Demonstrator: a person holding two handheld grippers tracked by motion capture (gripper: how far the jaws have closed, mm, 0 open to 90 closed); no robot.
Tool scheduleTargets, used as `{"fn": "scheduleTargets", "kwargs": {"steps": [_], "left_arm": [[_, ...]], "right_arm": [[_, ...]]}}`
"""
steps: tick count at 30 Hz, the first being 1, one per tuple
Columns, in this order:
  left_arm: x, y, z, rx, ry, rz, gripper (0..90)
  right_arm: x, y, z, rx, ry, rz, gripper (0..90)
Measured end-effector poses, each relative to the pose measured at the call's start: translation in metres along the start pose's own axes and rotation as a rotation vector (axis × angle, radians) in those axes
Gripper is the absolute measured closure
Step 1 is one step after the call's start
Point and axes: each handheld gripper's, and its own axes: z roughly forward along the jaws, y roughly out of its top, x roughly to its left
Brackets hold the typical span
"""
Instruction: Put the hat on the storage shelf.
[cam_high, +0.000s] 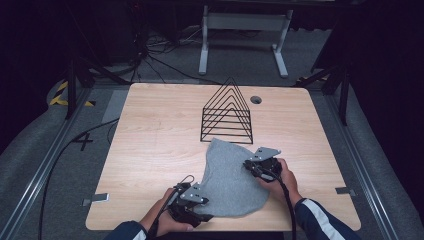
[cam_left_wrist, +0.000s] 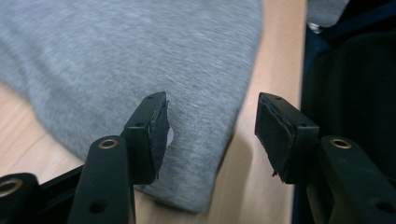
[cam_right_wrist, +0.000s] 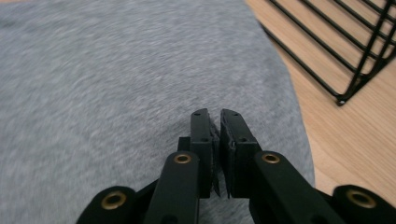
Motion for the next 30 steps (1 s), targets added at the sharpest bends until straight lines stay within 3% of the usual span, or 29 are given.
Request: {"fn": "scheduleTargets", "kwargs": {"steps": [3, 4, 5, 7, 8, 10, 12, 17, 18, 19, 21, 23, 24, 26, 28, 30], "left_arm": [[-0.006, 0.009, 0.008, 0.021, 0.0, 0.047, 48.1], [-0.007, 0.014, 0.01, 0.043, 0.007, 0.093, 48.9], [-0.008, 0.016, 0.011, 0.055, 0.018, 0.11, 48.9], [-0.007, 0.018, 0.01, 0.059, 0.018, 0.11, 48.4], [-0.003, 0.02, 0.006, 0.044, 0.027, 0.116, 48.3], [0.009, 0.024, -0.005, -0.012, 0.046, 0.109, 48.2], [0.018, 0.027, -0.011, -0.024, 0.077, 0.102, 47.5], [0.059, 0.039, -0.019, -0.064, 0.171, 0.094, 44.1], [0.059, 0.039, -0.019, -0.064, 0.171, 0.094, 43.9], [0.075, 0.043, -0.016, -0.054, 0.193, 0.08, 43.6], [0.091, 0.048, -0.012, -0.072, 0.187, 0.04, 41.9], [0.096, 0.05, -0.011, -0.066, 0.19, 0.041, 41.9], [0.103, 0.055, -0.005, -0.051, 0.226, 0.063, 41.9], [0.11, 0.058, 0.001, -0.034, 0.225, 0.07, 42.7], [0.117, 0.061, 0.008, -0.028, 0.235, 0.06, 44.2], [0.12, 0.062, 0.013, -0.006, 0.268, 0.084, 47.2]], "right_arm": [[-0.004, 0.0, 0.001, -0.002, -0.045, 0.032, 72.1], [-0.005, 0.0, 0.0, -0.002, -0.052, 0.041, 71.1], [-0.006, -0.001, -0.002, -0.003, -0.044, 0.062, 68.6], [-0.005, -0.002, -0.005, -0.009, -0.044, 0.066, 67.6], [-0.003, -0.006, -0.018, -0.048, -0.034, 0.077, 66.5], [0.001, -0.009, -0.028, -0.074, -0.017, 0.084, 67.0], [0.008, -0.012, -0.035, -0.096, 0.037, 0.092, 68.2], [0.046, -0.019, -0.047, -0.084, 0.123, 0.032, 72.2], [0.052, -0.02, -0.048, -0.084, 0.141, 0.032, 73.6], [0.06, -0.02, -0.048, -0.081, 0.163, 0.024, 75.6], [0.072, -0.02, -0.048, -0.08, 0.192, 0.012, 77.6], [0.082, -0.02, -0.048, -0.075, 0.205, -0.012, 79.4], [0.082, -0.02, -0.048, -0.075, 0.205, -0.012, 79.4], [0.096, -0.021, -0.045, -0.059, 0.236, -0.043, 80.0], [0.098, -0.023, -0.044, -0.047, 0.238, -0.049, 79.9], [0.098, -0.026, -0.043, -0.047, 0.24, -0.043, 78.6]]}}
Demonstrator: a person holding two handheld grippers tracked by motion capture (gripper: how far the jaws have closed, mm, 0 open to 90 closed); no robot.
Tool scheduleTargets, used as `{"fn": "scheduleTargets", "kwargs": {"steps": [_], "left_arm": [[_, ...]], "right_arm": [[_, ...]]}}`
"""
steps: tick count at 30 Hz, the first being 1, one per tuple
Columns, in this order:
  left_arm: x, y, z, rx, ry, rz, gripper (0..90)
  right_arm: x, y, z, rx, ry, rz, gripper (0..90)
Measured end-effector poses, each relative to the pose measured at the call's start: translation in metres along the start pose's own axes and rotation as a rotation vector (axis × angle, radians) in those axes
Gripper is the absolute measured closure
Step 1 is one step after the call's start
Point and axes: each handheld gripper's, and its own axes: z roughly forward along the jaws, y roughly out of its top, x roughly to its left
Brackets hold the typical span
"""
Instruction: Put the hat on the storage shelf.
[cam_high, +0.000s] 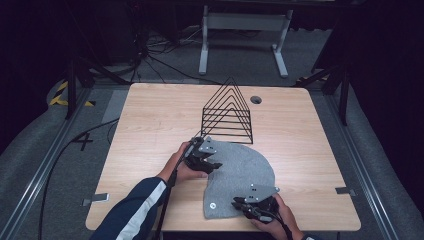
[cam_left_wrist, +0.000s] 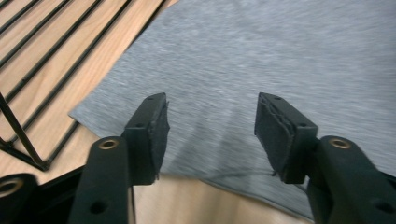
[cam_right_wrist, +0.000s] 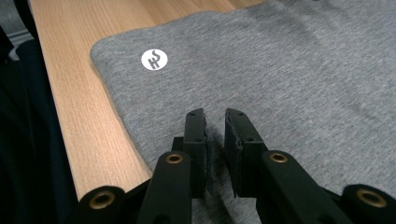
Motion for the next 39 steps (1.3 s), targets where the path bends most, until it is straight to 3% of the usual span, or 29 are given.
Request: {"fn": "scheduleTargets", "kwargs": {"steps": [3, 5, 8, 12, 19, 24, 26, 27, 30, 31, 34, 37, 39], "left_arm": [[0.003, -0.006, 0.008, 0.044, -0.023, -0.023, 50.7], [0.002, -0.008, 0.005, 0.059, -0.045, -0.041, 53.0], [-0.008, -0.013, -0.003, 0.077, -0.056, -0.03, 54.5], [-0.034, -0.023, -0.014, 0.061, -0.088, -0.036, 55.9], [-0.083, -0.033, -0.031, 0.066, -0.116, 0.0, 57.4], [-0.105, -0.028, -0.031, 0.089, -0.147, 0.014, 58.7], [-0.108, -0.028, -0.03, 0.075, -0.158, 0.008, 58.5], [-0.108, -0.028, -0.031, 0.075, -0.156, 0.014, 57.2], [-0.101, -0.03, -0.037, 0.073, -0.167, -0.019, 46.6], [-0.093, -0.03, -0.044, 0.029, -0.134, -0.029, 43.3], [-0.07, -0.031, -0.058, -0.025, -0.061, -0.091, 35.5], [-0.04, -0.037, -0.056, 0.013, 0.021, -0.15, 30.0], [-0.024, -0.044, -0.048, 0.024, 0.008, -0.214, 27.9]], "right_arm": [[-0.004, -0.002, -0.003, 0.015, 0.0, 0.009, 75.8], [-0.008, -0.005, -0.008, 0.027, -0.012, 0.003, 74.6], [-0.015, -0.01, -0.014, 0.035, -0.018, 0.031, 72.4], [-0.024, -0.016, -0.022, 0.049, -0.052, 0.057, 69.7], [-0.045, -0.023, -0.028, 0.043, -0.131, 0.106, 65.3], [-0.065, -0.024, -0.027, 0.034, -0.176, 0.132, 61.3], [-0.07, -0.023, -0.025, 0.034, -0.203, 0.122, 53.5], [-0.074, -0.022, -0.024, 0.031, -0.208, 0.132, 50.8], [-0.078, -0.02, -0.024, 0.043, -0.208, 0.154, 47.8], [-0.08, -0.017, -0.023, 0.059, -0.225, 0.158, 45.9], [-0.084, -0.012, -0.024, 0.029, -0.203, 0.178, 42.0], [-0.085, -0.007, -0.019, 0.038, -0.203, 0.188, 35.5], [-0.085, -0.004, -0.015, 0.054, -0.204, 0.201, 31.8]]}}
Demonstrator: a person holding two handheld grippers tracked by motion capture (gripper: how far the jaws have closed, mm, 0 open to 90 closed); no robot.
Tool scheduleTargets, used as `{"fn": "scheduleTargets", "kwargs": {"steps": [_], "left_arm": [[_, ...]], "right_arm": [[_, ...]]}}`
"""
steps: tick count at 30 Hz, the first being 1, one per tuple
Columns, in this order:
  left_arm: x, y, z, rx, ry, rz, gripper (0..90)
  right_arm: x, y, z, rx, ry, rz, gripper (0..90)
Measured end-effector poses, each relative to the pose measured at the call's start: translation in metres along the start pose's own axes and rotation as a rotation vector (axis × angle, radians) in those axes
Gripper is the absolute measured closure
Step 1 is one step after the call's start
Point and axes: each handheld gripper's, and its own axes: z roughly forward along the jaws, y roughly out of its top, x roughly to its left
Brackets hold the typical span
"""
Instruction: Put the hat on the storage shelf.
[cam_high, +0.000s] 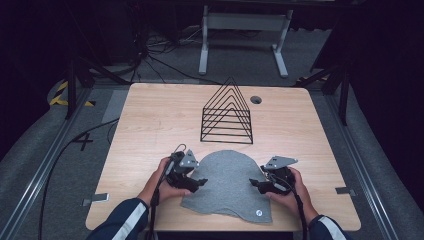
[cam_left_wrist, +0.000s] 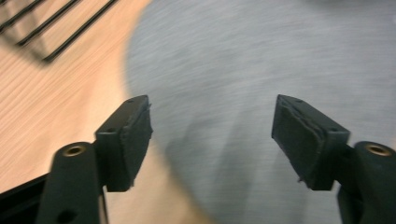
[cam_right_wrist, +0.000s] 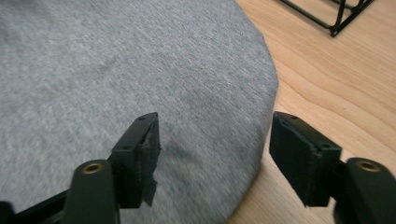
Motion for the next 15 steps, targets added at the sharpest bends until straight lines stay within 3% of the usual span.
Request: {"fn": "scheduleTargets", "kwargs": {"steps": [2, 3, 5, 8, 11, 14, 15], "left_arm": [[0.007, -0.001, 0.004, 0.017, 0.003, 0.0, 26.7], [0.016, -0.003, 0.015, 0.06, 0.015, -0.026, 25.4], [0.018, -0.003, 0.019, 0.046, 0.024, -0.02, 19.5], [0.018, 0.0, 0.02, 0.057, 0.03, -0.019, 19.5], [0.015, 0.002, 0.022, 0.06, 0.034, -0.027, 19.7], [0.01, 0.004, 0.022, 0.061, 0.026, -0.02, 26.8], [0.007, 0.005, 0.021, 0.058, 0.017, -0.008, 37.1]], "right_arm": [[0.002, 0.003, 0.007, 0.035, -0.023, 0.01, 26.1], [0.003, 0.004, 0.01, 0.046, -0.031, 0.01, 23.2], [0.001, 0.005, 0.012, 0.049, -0.025, 0.019, 21.6], [-0.003, 0.002, 0.015, 0.012, 0.012, 0.036, 23.3], [-0.005, 0.004, 0.016, 0.01, -0.007, 0.055, 27.2], [-0.004, 0.008, 0.016, 0.034, 0.001, 0.047, 31.3], [-0.004, 0.009, 0.015, 0.047, 0.009, 0.045, 33.4]]}}
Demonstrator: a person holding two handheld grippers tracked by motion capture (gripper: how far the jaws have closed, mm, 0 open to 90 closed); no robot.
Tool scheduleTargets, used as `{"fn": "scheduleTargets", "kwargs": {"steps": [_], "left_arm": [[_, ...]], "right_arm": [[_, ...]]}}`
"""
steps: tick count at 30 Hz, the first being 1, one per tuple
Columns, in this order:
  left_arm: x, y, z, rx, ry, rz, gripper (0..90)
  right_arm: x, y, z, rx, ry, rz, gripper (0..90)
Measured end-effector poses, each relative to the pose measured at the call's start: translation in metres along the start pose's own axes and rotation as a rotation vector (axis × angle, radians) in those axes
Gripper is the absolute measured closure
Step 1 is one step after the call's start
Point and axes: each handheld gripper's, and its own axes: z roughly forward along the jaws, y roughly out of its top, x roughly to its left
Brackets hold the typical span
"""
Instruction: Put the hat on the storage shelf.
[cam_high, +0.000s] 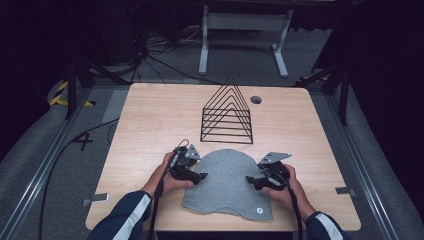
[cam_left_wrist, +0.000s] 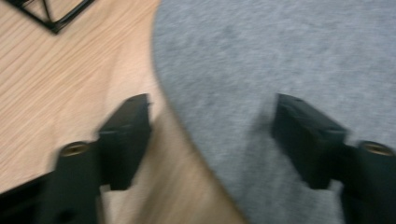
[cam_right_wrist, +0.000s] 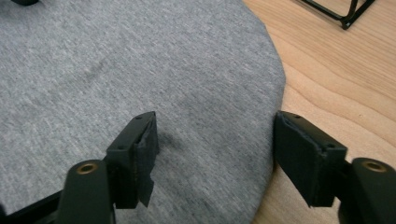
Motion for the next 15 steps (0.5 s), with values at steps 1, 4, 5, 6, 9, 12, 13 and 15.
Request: {"fn": "scheduleTargets", "kwargs": {"steps": [1, 4, 5, 6, 9, 12, 13, 15], "left_arm": [[0.0, 0.0, 0.0, 0.0, 0.0, 0.0, 40.3], [-0.0034, -0.0002, -0.001, -0.008, -0.021, 0.006, 51.2], [-0.0034, -0.0002, -0.001, -0.008, -0.021, 0.006, 54.2], [-0.0037, -0.0009, -0.0013, -0.015, -0.038, 0.011, 58.2], [-0.0047, -0.0009, -0.0016, -0.015, -0.068, 0.021, 69.7], [-0.0041, 0.0024, -0.0018, 0.005, -0.089, 0.047, 81.3], [-0.004, 0.004, -0.0018, 0.006, -0.083, 0.049, 82.8], [-0.0038, 0.0069, -0.0025, 0.009, -0.092, 0.057, 84.1]], "right_arm": [[0.0, 0.0, 0.0, 0.0, 0.0, 0.0, 33.4], [-0.0004, 0.0017, -0.0005, 0.009, 0.016, -0.019, 41.5], [-0.0009, 0.002, -0.0008, 0.005, 0.02, -0.017, 47.1], [-0.0012, 0.0022, -0.0013, 0.0, 0.031, -0.02, 52.4], [-0.0023, 0.0027, -0.0018, -0.002, 0.048, -0.025, 64.1], [-0.0047, 0.0013, -0.0028, -0.008, 0.082, -0.018, 77.1], [-0.0053, 0.0008, -0.003, -0.009, 0.093, -0.02, 79.0], [-0.0061, 0.0008, -0.0051, -0.005, 0.086, -0.03, 82.6]]}}
